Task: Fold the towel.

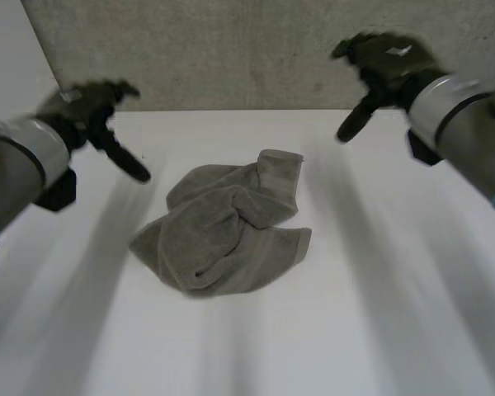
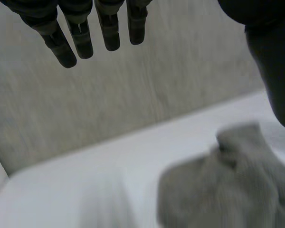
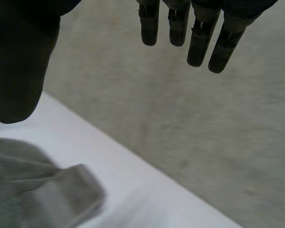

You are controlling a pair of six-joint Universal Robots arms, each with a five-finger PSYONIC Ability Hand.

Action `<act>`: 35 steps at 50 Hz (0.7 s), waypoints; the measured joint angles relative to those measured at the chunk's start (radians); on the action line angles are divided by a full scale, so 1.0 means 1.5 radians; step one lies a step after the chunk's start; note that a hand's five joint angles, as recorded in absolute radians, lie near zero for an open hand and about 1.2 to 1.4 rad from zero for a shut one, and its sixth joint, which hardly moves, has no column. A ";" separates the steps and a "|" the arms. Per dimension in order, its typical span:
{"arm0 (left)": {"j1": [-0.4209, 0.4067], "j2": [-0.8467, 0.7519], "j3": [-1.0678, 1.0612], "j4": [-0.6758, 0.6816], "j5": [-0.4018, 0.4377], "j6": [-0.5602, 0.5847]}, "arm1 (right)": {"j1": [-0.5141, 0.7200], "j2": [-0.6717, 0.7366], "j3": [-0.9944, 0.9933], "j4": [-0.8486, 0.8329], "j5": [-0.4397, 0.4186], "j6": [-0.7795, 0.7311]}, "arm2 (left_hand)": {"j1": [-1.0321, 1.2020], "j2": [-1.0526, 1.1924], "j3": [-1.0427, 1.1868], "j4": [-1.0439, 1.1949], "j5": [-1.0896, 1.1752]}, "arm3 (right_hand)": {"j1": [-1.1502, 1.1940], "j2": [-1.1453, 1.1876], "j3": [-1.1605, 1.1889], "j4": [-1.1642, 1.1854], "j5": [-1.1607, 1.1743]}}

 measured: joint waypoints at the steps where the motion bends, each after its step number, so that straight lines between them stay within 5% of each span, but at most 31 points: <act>1: 0.009 -0.022 -0.010 0.000 0.008 0.015 | 0.003 0.032 -0.015 0.002 -0.033 0.000 | 0.000 0.000 0.000 0.000 0.000 | 0.000 0.000 0.000 0.000 0.000; 9: 0.039 -0.150 -0.039 0.006 0.029 0.065 | 0.044 0.250 -0.161 0.034 -0.104 0.001 | 0.000 0.000 0.000 0.000 0.000 | 0.000 0.000 -0.002 0.000 0.000; 15: 0.038 -0.236 -0.039 0.021 0.027 0.071 | 0.095 0.455 -0.345 0.074 -0.066 -0.002 | 0.000 0.001 0.002 0.000 0.000 | 0.020 0.009 0.010 0.009 0.011; 20: 0.035 -0.271 -0.035 0.031 0.023 0.071 | 0.114 0.568 -0.469 0.097 -0.022 -0.007 | 0.031 0.031 0.033 0.020 0.020 | 0.173 0.171 0.173 0.159 0.175; 23: 0.034 -0.279 -0.030 0.036 0.021 0.071 | 0.119 0.603 -0.515 0.102 -0.008 -0.010 | 0.203 0.194 0.198 0.190 0.184 | 0.269 0.266 0.267 0.257 0.271; 28: 0.029 -0.279 -0.021 0.064 0.021 0.067 | 0.125 0.619 -0.559 0.104 -0.002 -0.011 | 0.691 0.697 0.700 0.693 0.677 | 0.688 0.678 0.671 0.667 0.676; 35: 0.019 -0.247 -0.018 0.103 0.022 0.062 | 0.122 0.554 -0.547 0.130 -0.007 -0.014 | 0.729 0.749 0.763 0.738 0.733 | 0.724 0.723 0.729 0.722 0.733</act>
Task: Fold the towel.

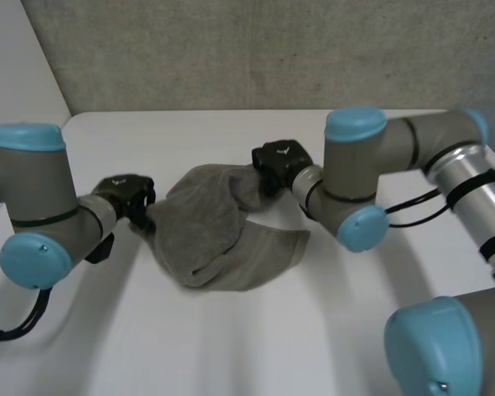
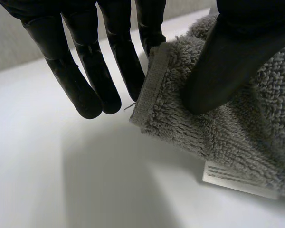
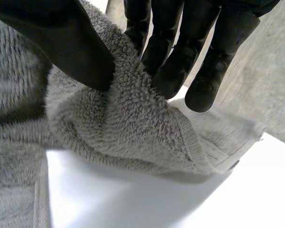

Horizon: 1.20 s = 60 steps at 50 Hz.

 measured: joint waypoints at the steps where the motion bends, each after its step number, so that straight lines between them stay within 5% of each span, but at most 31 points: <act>1: -0.001 0.009 0.000 0.002 0.000 0.000 | -0.002 -0.013 0.005 0.011 -0.002 -0.002 | 0.000 0.000 0.000 0.000 0.000 | 0.000 0.000 0.000 0.000 0.000; 7: 0.000 0.053 0.004 0.006 0.003 0.002 | -0.026 -0.096 0.052 0.096 -0.037 -0.060 | 0.000 0.000 0.001 0.000 0.000 | 0.000 0.000 0.003 0.000 0.000; 14: 0.000 0.056 0.056 0.007 0.004 0.012 | -0.049 -0.152 0.101 0.137 -0.075 -0.237 | 0.000 0.001 0.003 0.000 0.000 | 0.000 0.000 0.004 0.000 0.000; 19: -0.003 0.021 0.161 0.016 -0.001 0.023 | -0.053 -0.162 0.038 0.034 -0.005 -0.301 | 0.000 0.004 0.004 0.002 0.000 | 0.000 0.000 0.005 0.000 0.000; 23: -0.015 0.005 0.290 0.044 -0.019 0.020 | -0.053 -0.167 -0.083 -0.132 0.112 -0.299 | 0.004 0.004 0.005 0.002 0.000 | 0.001 0.000 0.006 0.000 0.000; 26: -0.031 0.032 0.369 0.116 -0.042 -0.012 | -0.053 -0.185 -0.185 -0.255 0.187 -0.263 | 0.009 0.004 0.006 0.002 0.000 | 0.001 0.006 0.006 0.000 0.000; 29: -0.038 0.068 0.384 0.182 -0.054 -0.049 | -0.053 -0.205 -0.223 -0.299 0.203 -0.224 | 0.011 0.004 0.006 0.002 0.001 | 0.002 0.006 0.006 0.000 0.000; 32: -0.040 0.096 0.370 0.232 -0.056 -0.080 | -0.053 -0.219 -0.225 -0.301 0.184 -0.197 | 0.014 0.006 0.006 0.002 0.006 | 0.002 0.006 0.006 0.000 0.003; 37: -0.041 0.132 0.258 0.298 -0.022 -0.117 | -0.051 -0.235 -0.140 -0.192 -0.005 -0.165 | 0.015 0.006 0.007 0.002 0.013 | 0.002 0.006 0.008 0.000 0.007; 42: -0.027 0.137 0.143 0.307 0.008 -0.106 | -0.050 -0.222 -0.057 -0.081 -0.090 -0.217 | 0.015 0.007 0.008 0.003 0.013 | 0.004 0.006 0.008 0.000 0.007; 52: 0.027 0.134 -0.077 0.306 0.036 -0.003 | -0.053 -0.187 0.152 0.068 -0.092 -0.352 | 0.015 0.007 0.009 0.003 0.013 | 0.004 0.006 0.008 0.000 0.007; 60: 0.048 0.132 -0.210 0.306 0.065 0.096 | -0.062 -0.208 0.354 0.048 -0.088 -0.352 | 0.015 0.007 0.009 0.003 0.013 | 0.004 0.006 0.008 0.000 0.007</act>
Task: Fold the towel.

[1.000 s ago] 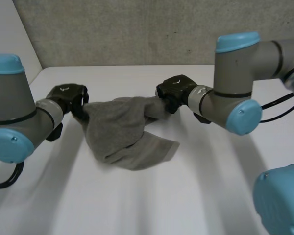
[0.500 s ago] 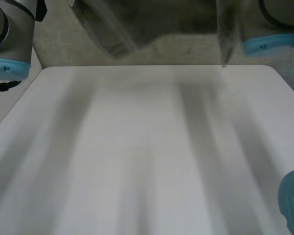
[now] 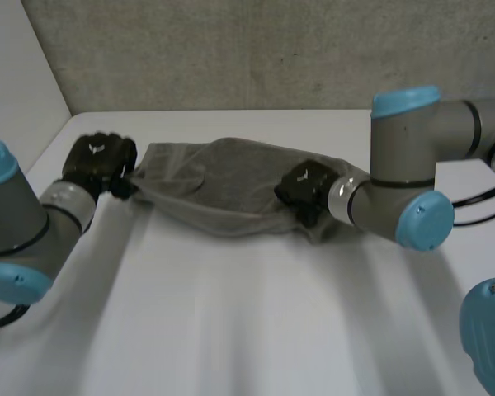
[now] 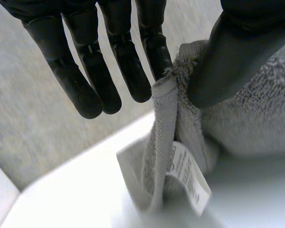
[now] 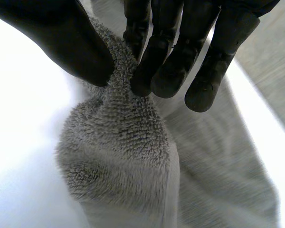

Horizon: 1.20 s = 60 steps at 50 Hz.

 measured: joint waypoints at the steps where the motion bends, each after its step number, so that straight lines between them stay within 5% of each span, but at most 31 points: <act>1: 0.002 0.000 -0.010 0.000 0.002 0.009 | 0.000 -0.003 0.013 -0.004 0.001 0.002 | 0.000 0.000 0.000 0.000 0.000 | 0.000 0.000 0.000 0.000 0.000; 6: 0.012 0.005 -0.040 0.000 0.004 0.039 | 0.002 -0.041 0.106 -0.049 0.008 0.029 | 0.000 0.000 0.000 0.000 0.000 | -0.060 -0.075 -0.074 -0.064 -0.071; 10: 0.026 0.023 -0.040 -0.001 0.000 0.043 | 0.003 -0.073 0.150 -0.081 0.016 0.069 | 0.000 0.000 0.000 0.000 0.000 | -0.339 -0.347 -0.344 -0.337 -0.351; 14: 0.040 0.041 -0.032 -0.001 -0.004 0.038 | -0.001 -0.099 0.177 -0.099 0.025 0.096 | 0.000 0.000 0.000 0.000 0.000 | -0.457 -0.473 -0.478 -0.472 -0.489; 27: 0.052 0.065 -0.024 -0.009 -0.006 -0.026 | -0.051 -0.128 0.248 -0.129 0.035 0.110 | 0.000 0.000 0.000 0.000 0.000 | -0.521 -0.526 -0.535 -0.528 -0.551; 40: 0.051 0.076 0.000 -0.023 -0.003 -0.097 | -0.101 -0.144 0.348 -0.190 0.029 0.109 | 0.000 0.000 0.000 0.000 0.000 | -0.515 -0.524 -0.532 -0.526 -0.535; 51: 0.052 0.076 0.006 -0.034 -0.003 -0.095 | -0.134 -0.184 0.398 -0.250 0.036 0.099 | 0.000 0.000 0.000 0.000 0.000 | 0.004 -0.004 -0.013 -0.003 -0.003; 60: 0.055 0.133 0.008 -0.108 0.003 -0.092 | -0.169 -0.396 0.428 -0.296 0.014 0.117 | 0.000 0.000 0.000 0.000 0.000 | 0.004 -0.002 -0.004 0.002 0.000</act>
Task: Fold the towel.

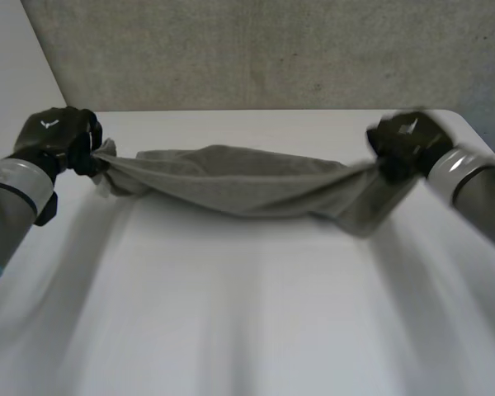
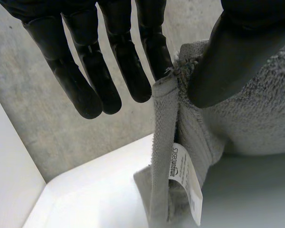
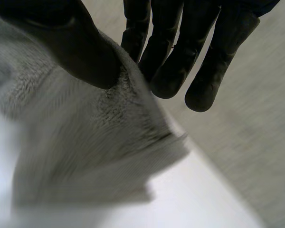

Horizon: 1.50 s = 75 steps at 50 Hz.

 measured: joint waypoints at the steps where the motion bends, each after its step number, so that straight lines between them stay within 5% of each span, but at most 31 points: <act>1: 0.001 0.008 0.000 -0.006 0.001 0.000 | -0.002 -0.016 -0.001 -0.001 -0.002 0.002 | 0.000 0.000 0.000 0.000 0.000 | 0.000 0.000 0.000 0.000 0.000; 12: 0.044 0.169 0.006 -0.095 0.035 0.002 | -0.049 -0.163 -0.110 0.180 -0.031 -0.008 | 0.000 0.000 0.000 0.000 0.000 | 0.000 0.000 0.002 0.000 0.000; 19: 0.072 0.178 0.017 -0.132 0.059 0.005 | -0.068 -0.077 -0.197 0.326 -0.021 -0.110 | 0.003 0.000 0.000 0.000 0.005 | 0.000 0.000 0.003 0.000 0.004; 25: 0.066 0.071 0.031 -0.144 0.062 0.027 | -0.056 0.039 -0.236 0.372 0.013 -0.203 | 0.003 0.000 0.000 0.000 0.006 | 0.000 0.000 0.003 0.000 0.005; 38: -0.007 -0.189 0.160 -0.196 -0.006 0.115 | 0.000 0.205 -0.295 0.363 0.066 -0.219 | 0.003 0.000 0.000 0.000 0.006 | 0.000 0.000 0.003 0.000 0.005; 58: -0.010 -0.214 0.201 -0.178 -0.022 0.115 | 0.012 0.278 -0.362 0.248 0.062 -0.205 | 0.003 0.000 0.000 0.000 0.006 | 0.000 0.000 0.004 0.000 0.007; 75: -0.004 -0.300 0.284 -0.132 -0.115 0.111 | 0.015 0.478 -0.623 0.194 0.125 -0.214 | 0.003 0.000 0.000 0.000 0.006 | 0.000 0.000 0.004 0.000 0.007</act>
